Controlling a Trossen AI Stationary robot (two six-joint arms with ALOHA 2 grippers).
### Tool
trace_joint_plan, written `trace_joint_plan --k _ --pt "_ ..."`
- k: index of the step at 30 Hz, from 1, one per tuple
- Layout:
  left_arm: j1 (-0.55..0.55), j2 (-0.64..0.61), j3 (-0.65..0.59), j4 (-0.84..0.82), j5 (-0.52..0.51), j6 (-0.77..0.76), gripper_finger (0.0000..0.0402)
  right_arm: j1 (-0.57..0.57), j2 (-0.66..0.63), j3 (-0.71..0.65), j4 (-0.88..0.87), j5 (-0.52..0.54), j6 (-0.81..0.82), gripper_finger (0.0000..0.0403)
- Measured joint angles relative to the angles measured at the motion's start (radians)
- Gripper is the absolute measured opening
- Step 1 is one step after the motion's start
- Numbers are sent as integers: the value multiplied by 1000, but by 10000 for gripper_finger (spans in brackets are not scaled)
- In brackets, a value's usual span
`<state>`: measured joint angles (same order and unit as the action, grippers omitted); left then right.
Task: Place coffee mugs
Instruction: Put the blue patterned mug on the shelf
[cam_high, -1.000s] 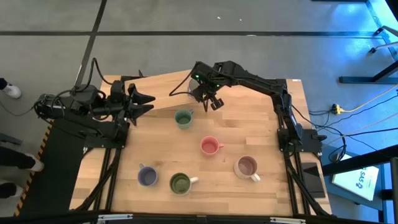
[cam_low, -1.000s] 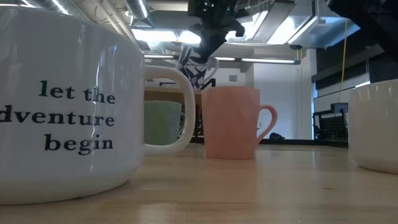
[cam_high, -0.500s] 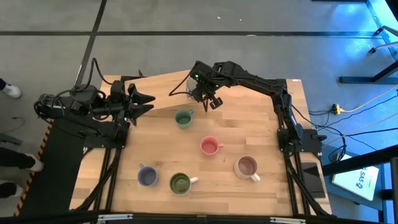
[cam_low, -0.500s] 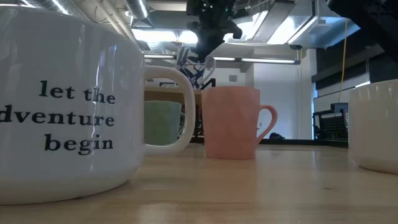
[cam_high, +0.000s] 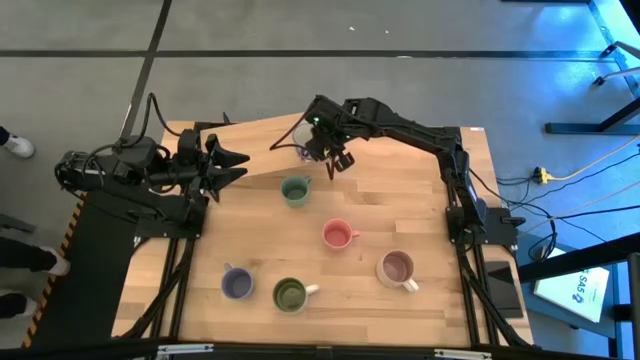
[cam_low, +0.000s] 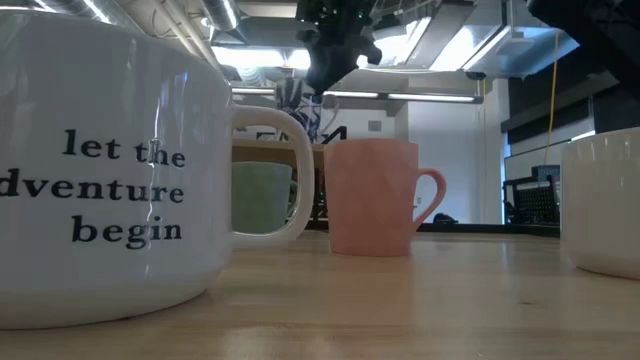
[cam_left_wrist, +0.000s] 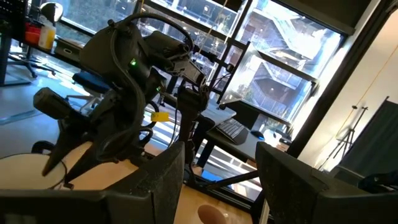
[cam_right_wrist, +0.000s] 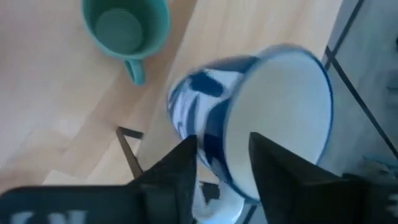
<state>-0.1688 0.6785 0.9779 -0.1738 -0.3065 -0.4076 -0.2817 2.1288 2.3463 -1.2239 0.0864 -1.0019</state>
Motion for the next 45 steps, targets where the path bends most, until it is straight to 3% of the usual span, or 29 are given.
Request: trace_joint_plan --k 5,12,18,23,29,35,41,45 --pt "0 0 0 0 0 0 192 0 0 2 48 32 -9 166" --pt "0 0 0 -10 -12 23 192 0 -30 10 100 32 -26 173" --pt "9 32 0 -106 -66 46 192 1 -76 10 65 28 20 173" --pt "88 103 0 -158 -93 108 189 1 -97 10 -27 27 52 173" --pt "233 238 0 -174 35 216 188 0 -106 10 -130 54 55 173" --pt "354 332 0 -153 88 404 188 0 -106 10 -134 53 46 172" --pt "461 347 0 -148 190 440 188 0 -104 7 -81 43 27 172" --pt "495 315 17 -149 197 412 188 0 -100 -26 3 39 29 172"
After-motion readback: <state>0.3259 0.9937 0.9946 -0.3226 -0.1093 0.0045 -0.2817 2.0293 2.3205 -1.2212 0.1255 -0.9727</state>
